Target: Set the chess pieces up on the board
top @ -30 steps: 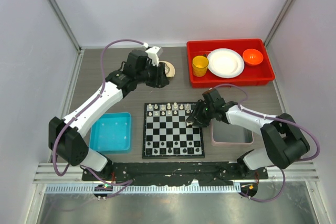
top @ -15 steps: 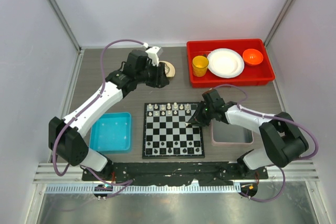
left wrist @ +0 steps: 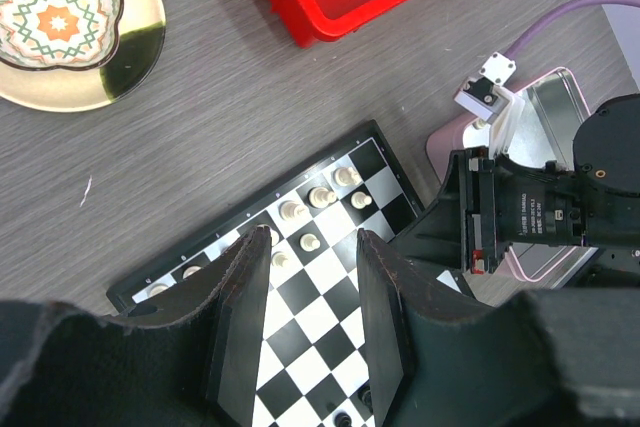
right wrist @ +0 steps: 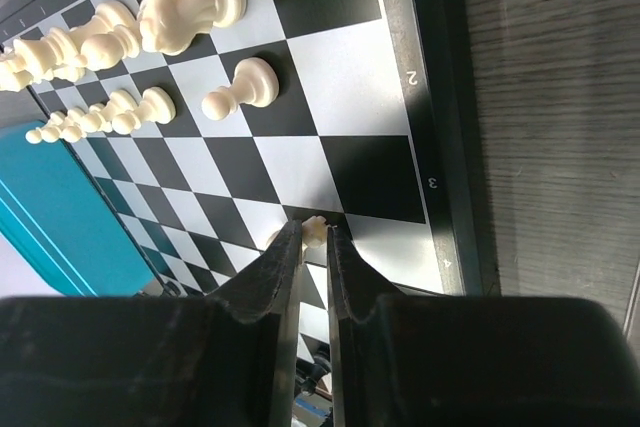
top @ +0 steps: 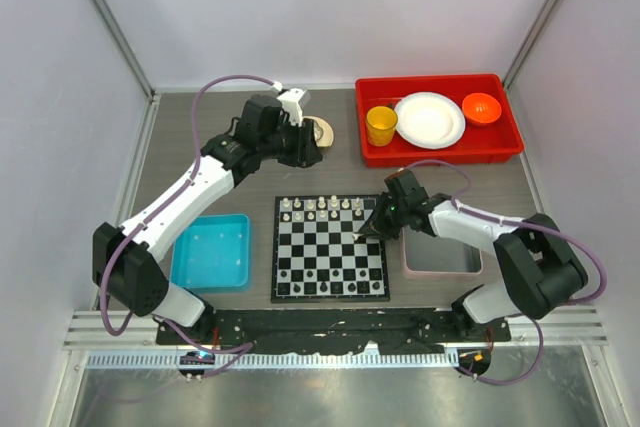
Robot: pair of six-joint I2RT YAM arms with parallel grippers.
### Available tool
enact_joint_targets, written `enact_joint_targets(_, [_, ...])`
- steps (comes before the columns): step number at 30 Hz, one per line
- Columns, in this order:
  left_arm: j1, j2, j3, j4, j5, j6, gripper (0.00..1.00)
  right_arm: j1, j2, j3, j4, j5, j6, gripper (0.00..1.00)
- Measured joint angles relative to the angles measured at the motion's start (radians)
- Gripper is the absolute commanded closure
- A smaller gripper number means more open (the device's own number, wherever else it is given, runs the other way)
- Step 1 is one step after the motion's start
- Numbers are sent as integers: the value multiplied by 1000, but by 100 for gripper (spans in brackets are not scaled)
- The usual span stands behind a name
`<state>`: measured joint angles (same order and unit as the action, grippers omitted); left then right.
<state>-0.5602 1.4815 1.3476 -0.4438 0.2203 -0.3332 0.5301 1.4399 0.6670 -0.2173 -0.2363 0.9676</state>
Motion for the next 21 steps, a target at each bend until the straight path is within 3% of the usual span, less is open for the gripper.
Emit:
enact_joint_targets(12, [0, 0, 0, 0, 0, 0, 57, 16, -156, -8, -23, 86, -110, 87])
enact_joint_targets(21, [0, 0, 0, 0, 0, 0, 57, 167, -246, -58, -5, 302, -164, 87])
